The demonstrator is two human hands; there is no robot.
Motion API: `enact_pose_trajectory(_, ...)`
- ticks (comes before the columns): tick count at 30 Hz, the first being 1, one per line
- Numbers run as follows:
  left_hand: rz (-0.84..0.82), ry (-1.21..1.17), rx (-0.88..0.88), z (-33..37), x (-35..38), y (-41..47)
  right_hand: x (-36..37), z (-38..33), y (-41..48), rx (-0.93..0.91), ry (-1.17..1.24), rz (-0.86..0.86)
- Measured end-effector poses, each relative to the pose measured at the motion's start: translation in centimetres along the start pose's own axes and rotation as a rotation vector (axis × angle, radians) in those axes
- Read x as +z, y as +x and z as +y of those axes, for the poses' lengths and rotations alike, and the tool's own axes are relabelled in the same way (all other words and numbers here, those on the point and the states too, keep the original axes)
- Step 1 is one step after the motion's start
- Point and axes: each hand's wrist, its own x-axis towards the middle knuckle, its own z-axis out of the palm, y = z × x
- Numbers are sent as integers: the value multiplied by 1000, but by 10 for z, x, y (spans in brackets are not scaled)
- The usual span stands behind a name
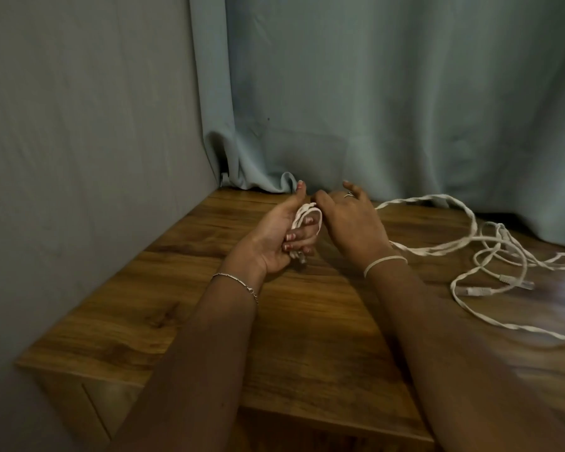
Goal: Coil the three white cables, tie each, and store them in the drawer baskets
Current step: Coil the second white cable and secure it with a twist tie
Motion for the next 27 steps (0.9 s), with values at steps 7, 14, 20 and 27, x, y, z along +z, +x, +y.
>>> enact_pose_trajectory(7, 37, -374, 226, 5, 1, -1, 13, -1, -10, 90, 2, -190)
enact_pose_trajectory(14, 264, -428, 358, 4, 0, 1, 12, -12, -8, 47, 42, -203)
enact_pose_trajectory(20, 376, -545, 444, 7, -6, -1, 8, -10, -8, 60, 187, -306)
enact_pose_trajectory(27, 458, -585, 476, 8, -8, -2, 3, 5, -14, 198, 309, -258)
